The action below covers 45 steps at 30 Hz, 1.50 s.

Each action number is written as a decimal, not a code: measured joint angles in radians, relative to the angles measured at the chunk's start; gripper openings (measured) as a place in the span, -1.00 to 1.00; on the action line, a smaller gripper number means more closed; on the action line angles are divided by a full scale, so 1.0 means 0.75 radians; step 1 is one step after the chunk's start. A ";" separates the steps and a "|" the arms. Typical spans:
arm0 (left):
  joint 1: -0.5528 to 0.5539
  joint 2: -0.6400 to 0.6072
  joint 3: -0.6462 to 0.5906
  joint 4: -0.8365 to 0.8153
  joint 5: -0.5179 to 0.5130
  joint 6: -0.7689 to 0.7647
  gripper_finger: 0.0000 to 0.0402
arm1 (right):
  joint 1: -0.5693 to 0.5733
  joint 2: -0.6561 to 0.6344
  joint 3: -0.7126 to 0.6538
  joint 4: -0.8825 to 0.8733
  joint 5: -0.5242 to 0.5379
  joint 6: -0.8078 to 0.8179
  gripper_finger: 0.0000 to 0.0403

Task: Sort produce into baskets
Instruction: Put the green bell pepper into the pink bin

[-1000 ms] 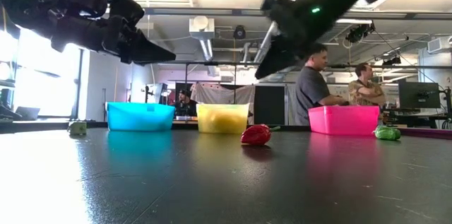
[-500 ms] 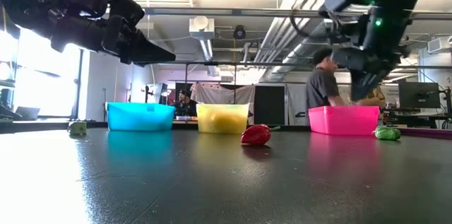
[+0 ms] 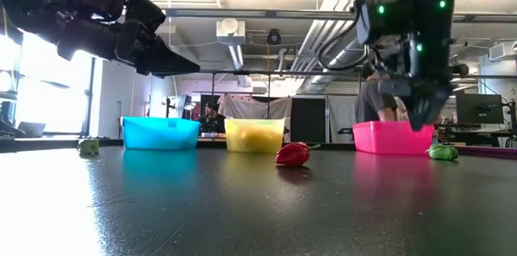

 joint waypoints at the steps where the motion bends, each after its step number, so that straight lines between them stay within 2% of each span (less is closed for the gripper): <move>1: 0.000 0.000 0.000 0.000 0.000 0.000 -1.00 | -0.018 0.000 -0.026 0.026 -0.045 -0.025 -0.15; 6: 0.000 0.000 0.000 -0.002 0.000 0.000 -1.00 | -0.074 0.001 -0.176 0.162 -0.155 -0.077 -0.15; 12: 0.000 0.000 0.000 -0.034 0.076 0.023 -1.00 | -0.076 -0.002 -0.243 0.239 -0.165 -0.097 -0.18; 15: 0.001 0.000 0.000 -0.044 0.161 0.027 -1.00 | -0.072 -0.003 -0.232 0.237 -0.160 -0.130 -0.32; 20: -0.004 0.000 0.000 -0.077 0.362 0.035 -1.00 | -0.062 -0.003 -0.166 0.238 -0.163 -0.239 -0.69; 23: -0.011 0.000 0.000 -0.082 0.383 0.035 -1.00 | -0.066 -0.008 -0.107 0.236 -0.151 -0.325 -0.86; 26: -0.016 0.000 0.000 -0.082 0.382 0.036 -1.00 | -0.093 -0.028 -0.038 0.210 -0.090 -0.395 -0.89; 31: -0.016 0.000 0.000 -0.081 0.380 0.037 -1.00 | -0.210 -0.089 0.052 0.191 0.106 -0.446 -0.82; 37: -0.016 0.000 0.000 -0.081 0.380 0.037 -1.00 | -0.423 -0.107 0.080 0.231 0.233 -0.560 -0.83; 41: -0.016 0.000 0.000 -0.081 0.380 0.037 -1.00 | -0.573 -0.107 0.060 0.355 0.204 -0.686 -0.83; 45: -0.016 0.000 0.000 -0.081 0.380 0.037 -1.00 | -0.701 -0.106 0.042 0.444 0.085 -0.796 -0.78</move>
